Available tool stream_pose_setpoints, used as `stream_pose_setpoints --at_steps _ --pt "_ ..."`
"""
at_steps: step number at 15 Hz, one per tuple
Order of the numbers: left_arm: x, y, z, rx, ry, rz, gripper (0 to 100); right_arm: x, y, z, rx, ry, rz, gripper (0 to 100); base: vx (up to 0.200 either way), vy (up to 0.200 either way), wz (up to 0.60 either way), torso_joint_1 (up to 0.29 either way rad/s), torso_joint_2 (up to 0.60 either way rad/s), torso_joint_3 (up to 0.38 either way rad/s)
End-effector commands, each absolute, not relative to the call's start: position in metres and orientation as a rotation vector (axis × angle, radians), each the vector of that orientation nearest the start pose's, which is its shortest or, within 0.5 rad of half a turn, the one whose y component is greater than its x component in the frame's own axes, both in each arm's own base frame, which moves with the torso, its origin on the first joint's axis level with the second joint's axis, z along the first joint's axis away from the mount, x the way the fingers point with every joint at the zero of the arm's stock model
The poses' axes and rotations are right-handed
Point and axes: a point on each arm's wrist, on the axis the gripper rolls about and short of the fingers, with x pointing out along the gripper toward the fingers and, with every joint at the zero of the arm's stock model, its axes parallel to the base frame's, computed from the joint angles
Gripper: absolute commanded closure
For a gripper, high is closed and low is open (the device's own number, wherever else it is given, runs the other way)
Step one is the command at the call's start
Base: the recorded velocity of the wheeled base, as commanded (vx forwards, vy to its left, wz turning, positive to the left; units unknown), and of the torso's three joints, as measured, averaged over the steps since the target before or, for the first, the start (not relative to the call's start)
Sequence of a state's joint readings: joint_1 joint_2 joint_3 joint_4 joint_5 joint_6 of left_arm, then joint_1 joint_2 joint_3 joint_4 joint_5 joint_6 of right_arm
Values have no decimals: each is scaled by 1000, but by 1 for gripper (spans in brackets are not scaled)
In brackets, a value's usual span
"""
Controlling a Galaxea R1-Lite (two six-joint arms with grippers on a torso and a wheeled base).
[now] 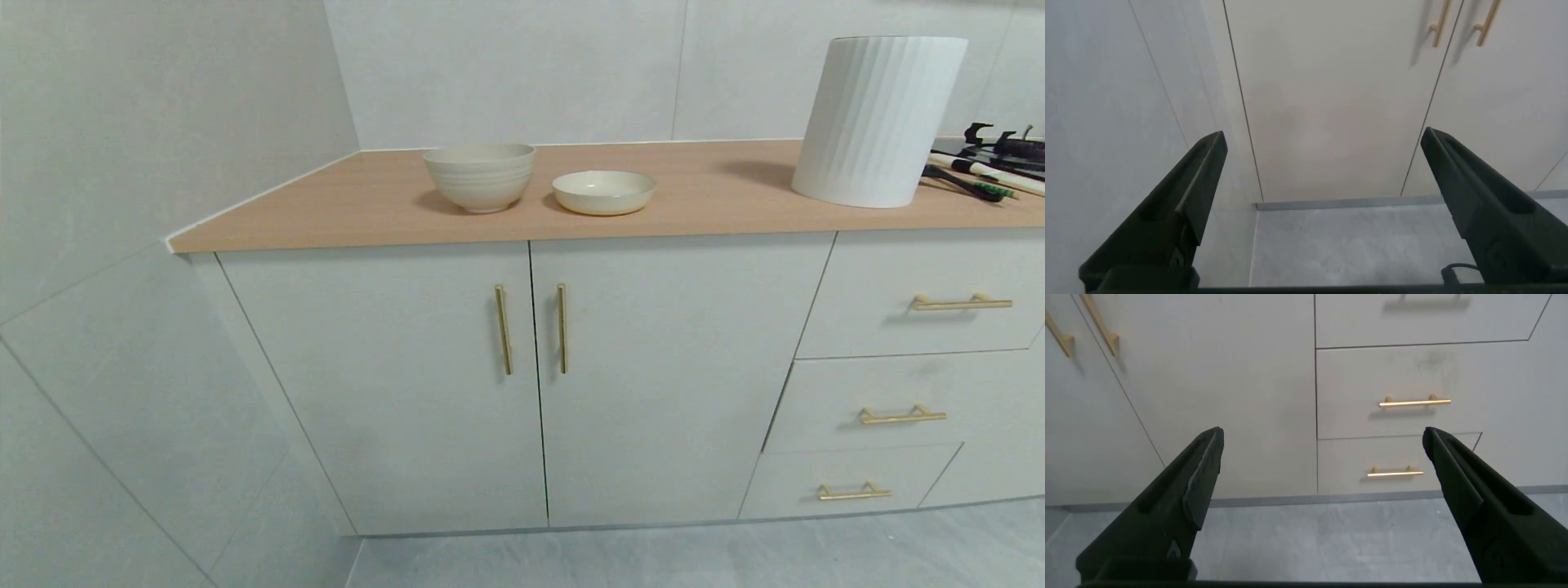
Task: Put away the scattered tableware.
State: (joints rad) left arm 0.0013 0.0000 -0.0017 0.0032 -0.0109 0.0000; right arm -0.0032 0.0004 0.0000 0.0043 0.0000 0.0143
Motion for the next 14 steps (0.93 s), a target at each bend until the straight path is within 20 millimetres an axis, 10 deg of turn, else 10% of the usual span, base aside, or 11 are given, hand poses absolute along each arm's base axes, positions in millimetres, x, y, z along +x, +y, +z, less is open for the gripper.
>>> stream_pose_setpoints --at_steps 1,14 --pt "-23 0 76 0 2 -9 0 -23 0 75 14 6 -3 0 0 0 0 0 0 0" --pt "-23 0 76 0 2 -9 0 -23 0 75 15 6 -3 0 0 0 138 1 1 -1"
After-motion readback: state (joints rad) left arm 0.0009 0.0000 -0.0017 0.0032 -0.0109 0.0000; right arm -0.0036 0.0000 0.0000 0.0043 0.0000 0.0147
